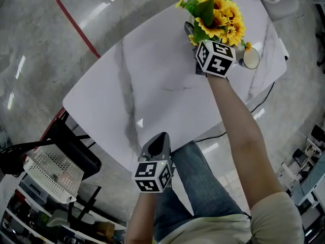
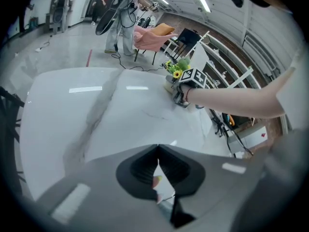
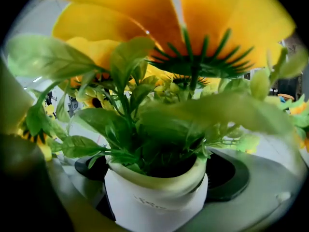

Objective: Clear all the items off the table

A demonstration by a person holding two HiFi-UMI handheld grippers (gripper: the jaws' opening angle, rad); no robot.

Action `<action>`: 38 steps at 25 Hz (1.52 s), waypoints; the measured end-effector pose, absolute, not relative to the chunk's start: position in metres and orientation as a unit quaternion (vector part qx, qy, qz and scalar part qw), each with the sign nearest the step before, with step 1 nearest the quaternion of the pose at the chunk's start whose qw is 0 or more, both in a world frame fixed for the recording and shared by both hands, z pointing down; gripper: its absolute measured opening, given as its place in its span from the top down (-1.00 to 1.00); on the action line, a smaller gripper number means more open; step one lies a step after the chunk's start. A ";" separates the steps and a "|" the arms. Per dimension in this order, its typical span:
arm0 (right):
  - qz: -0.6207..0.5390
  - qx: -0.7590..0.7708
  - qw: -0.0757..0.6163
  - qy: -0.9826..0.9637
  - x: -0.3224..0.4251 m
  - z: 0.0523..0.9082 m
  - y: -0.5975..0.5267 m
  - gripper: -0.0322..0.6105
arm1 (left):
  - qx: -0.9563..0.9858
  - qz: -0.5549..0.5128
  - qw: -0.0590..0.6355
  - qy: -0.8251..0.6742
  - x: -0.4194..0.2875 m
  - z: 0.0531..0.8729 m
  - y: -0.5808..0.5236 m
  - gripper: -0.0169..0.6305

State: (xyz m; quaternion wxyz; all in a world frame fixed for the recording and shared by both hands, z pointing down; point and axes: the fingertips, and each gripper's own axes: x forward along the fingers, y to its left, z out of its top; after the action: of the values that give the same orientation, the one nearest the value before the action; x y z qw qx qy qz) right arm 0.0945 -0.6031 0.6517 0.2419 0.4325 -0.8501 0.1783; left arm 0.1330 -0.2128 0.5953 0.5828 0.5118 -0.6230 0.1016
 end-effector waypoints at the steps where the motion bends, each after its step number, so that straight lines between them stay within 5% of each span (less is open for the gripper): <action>1: 0.179 0.432 0.244 -0.849 0.095 0.652 -0.603 -0.96 | 0.512 0.101 0.582 -0.623 0.133 0.595 -0.213 0.92; 38: 0.166 0.360 0.260 -0.881 0.081 0.630 -0.500 -0.96 | 0.512 0.070 0.561 -0.646 0.126 0.577 -0.178 0.92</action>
State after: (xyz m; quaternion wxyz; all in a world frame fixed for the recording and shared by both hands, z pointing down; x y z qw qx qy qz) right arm 0.0814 -0.5000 0.6296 0.2597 0.3598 -0.8807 0.1658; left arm 0.1257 -0.1782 0.5766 0.5611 0.5123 -0.6463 0.0701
